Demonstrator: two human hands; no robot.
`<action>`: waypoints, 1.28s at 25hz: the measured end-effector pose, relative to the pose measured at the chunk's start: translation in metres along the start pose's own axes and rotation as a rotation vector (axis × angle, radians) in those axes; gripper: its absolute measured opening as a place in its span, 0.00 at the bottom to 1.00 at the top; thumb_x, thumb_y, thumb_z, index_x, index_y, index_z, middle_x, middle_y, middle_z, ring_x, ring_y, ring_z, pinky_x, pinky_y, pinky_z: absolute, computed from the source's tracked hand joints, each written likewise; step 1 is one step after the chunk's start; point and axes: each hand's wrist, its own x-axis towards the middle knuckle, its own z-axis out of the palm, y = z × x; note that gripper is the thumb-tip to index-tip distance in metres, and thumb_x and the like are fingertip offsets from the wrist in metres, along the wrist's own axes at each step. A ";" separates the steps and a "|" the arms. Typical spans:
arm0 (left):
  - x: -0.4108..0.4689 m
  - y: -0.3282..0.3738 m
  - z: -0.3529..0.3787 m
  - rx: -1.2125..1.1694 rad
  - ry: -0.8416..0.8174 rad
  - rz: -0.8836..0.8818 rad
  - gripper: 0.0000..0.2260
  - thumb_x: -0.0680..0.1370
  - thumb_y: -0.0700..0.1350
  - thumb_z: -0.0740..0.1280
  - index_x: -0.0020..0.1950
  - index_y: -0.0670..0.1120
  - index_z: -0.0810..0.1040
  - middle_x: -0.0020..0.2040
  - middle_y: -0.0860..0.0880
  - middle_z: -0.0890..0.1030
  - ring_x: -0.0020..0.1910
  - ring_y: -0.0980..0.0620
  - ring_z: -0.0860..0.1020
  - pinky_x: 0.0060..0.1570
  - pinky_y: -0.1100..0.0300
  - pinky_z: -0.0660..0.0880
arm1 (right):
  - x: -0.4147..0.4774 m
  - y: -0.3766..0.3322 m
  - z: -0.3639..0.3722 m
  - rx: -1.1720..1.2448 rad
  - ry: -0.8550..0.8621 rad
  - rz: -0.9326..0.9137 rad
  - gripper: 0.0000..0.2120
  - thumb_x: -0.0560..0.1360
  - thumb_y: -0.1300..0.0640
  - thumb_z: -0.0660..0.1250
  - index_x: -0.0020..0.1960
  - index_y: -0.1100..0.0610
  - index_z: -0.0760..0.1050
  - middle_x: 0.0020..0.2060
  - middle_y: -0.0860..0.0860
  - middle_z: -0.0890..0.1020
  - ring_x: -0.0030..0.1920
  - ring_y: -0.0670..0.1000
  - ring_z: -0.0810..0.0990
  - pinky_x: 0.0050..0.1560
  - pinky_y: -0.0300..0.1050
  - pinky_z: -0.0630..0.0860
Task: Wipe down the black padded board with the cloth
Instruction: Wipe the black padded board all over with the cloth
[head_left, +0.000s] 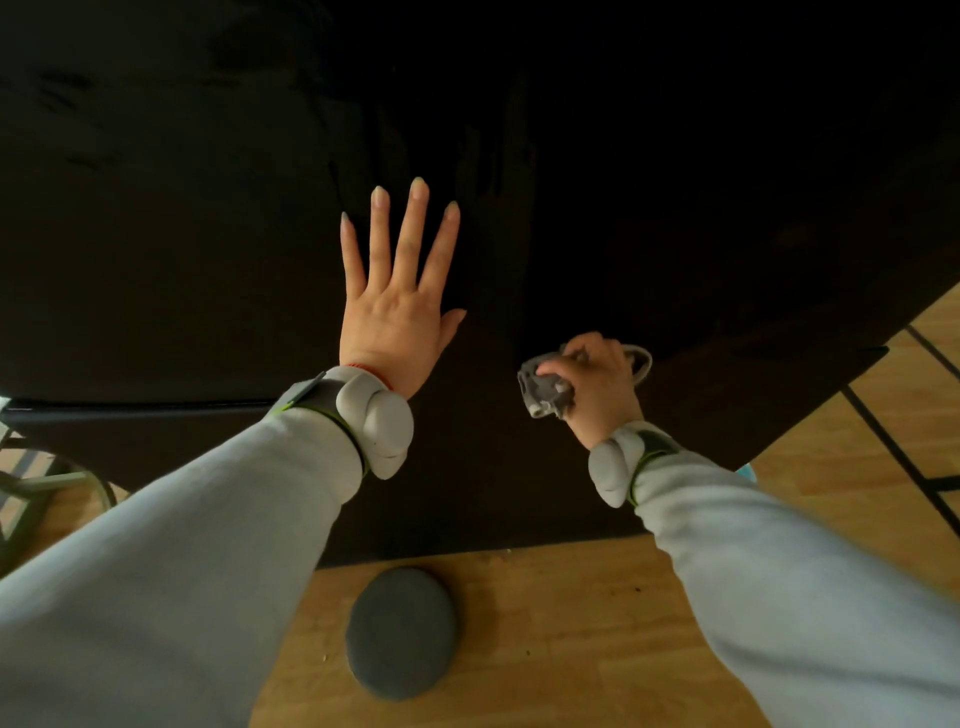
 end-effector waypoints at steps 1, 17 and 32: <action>0.000 -0.001 -0.001 0.005 -0.004 0.009 0.40 0.74 0.51 0.68 0.77 0.47 0.46 0.77 0.40 0.47 0.74 0.35 0.45 0.70 0.40 0.40 | -0.002 0.000 0.003 0.000 -0.057 0.028 0.13 0.63 0.66 0.75 0.47 0.59 0.81 0.49 0.61 0.75 0.49 0.63 0.73 0.51 0.54 0.71; 0.025 -0.029 -0.106 -0.091 0.003 -0.035 0.37 0.76 0.48 0.66 0.77 0.51 0.45 0.77 0.42 0.44 0.75 0.39 0.42 0.69 0.43 0.34 | 0.045 -0.047 -0.145 0.354 0.315 0.211 0.18 0.72 0.64 0.67 0.61 0.55 0.75 0.58 0.54 0.70 0.60 0.52 0.71 0.57 0.36 0.65; 0.079 -0.067 -0.206 -0.191 0.094 0.022 0.35 0.77 0.49 0.64 0.77 0.50 0.47 0.77 0.42 0.47 0.75 0.41 0.45 0.71 0.42 0.38 | 0.075 -0.139 -0.256 0.351 0.475 0.210 0.21 0.73 0.60 0.68 0.65 0.55 0.69 0.60 0.53 0.73 0.56 0.49 0.74 0.48 0.35 0.66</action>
